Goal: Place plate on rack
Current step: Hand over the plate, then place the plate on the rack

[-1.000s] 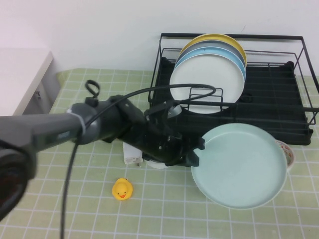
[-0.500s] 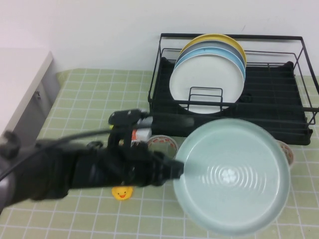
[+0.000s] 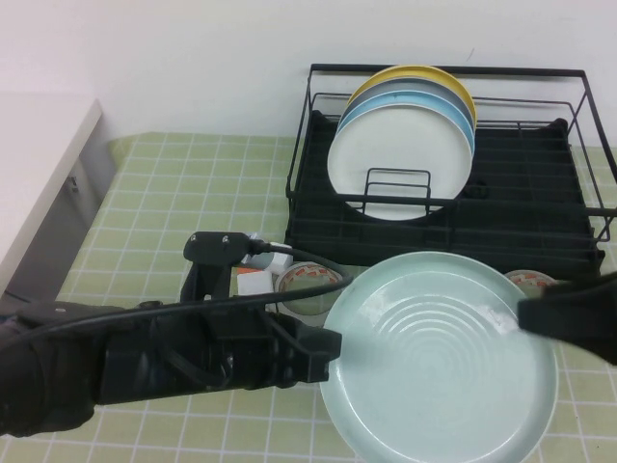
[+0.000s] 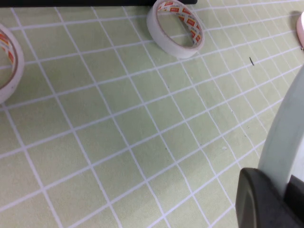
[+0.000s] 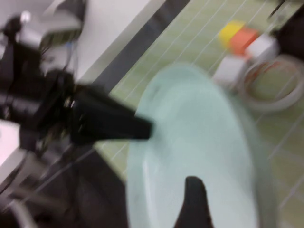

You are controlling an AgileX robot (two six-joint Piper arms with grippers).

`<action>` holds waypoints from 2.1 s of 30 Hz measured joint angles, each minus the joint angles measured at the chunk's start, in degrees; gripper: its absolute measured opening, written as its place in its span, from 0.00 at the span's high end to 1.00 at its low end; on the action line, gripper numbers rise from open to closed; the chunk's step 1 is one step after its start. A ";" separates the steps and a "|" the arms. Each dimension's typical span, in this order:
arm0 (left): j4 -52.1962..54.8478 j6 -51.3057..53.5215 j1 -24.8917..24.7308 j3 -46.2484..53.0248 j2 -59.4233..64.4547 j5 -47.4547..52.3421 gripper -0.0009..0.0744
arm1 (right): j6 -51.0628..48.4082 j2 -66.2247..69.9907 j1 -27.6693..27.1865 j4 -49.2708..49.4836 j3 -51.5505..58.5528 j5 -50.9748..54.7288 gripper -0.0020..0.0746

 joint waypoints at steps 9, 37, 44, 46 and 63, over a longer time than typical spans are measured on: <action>0.00 1.18 0.00 0.00 -0.36 0.11 0.99 | -2.83 8.25 0.00 -2.57 -0.20 6.81 0.38; -0.15 2.89 0.00 -5.39 -8.03 -15.40 0.26 | -31.68 9.34 0.00 11.06 -3.34 -6.34 0.85; -1.46 2.89 0.00 -4.46 -18.02 -31.64 0.66 | -33.62 14.50 0.00 11.44 -16.74 -6.30 0.85; -1.91 2.89 0.00 -2.41 -21.39 -34.82 0.84 | -33.71 16.80 0.00 11.23 -21.47 -4.79 0.85; -2.23 -10.83 0.00 21.64 -33.26 -19.09 0.99 | -41.21 46.65 0.00 10.87 -58.58 -3.14 0.85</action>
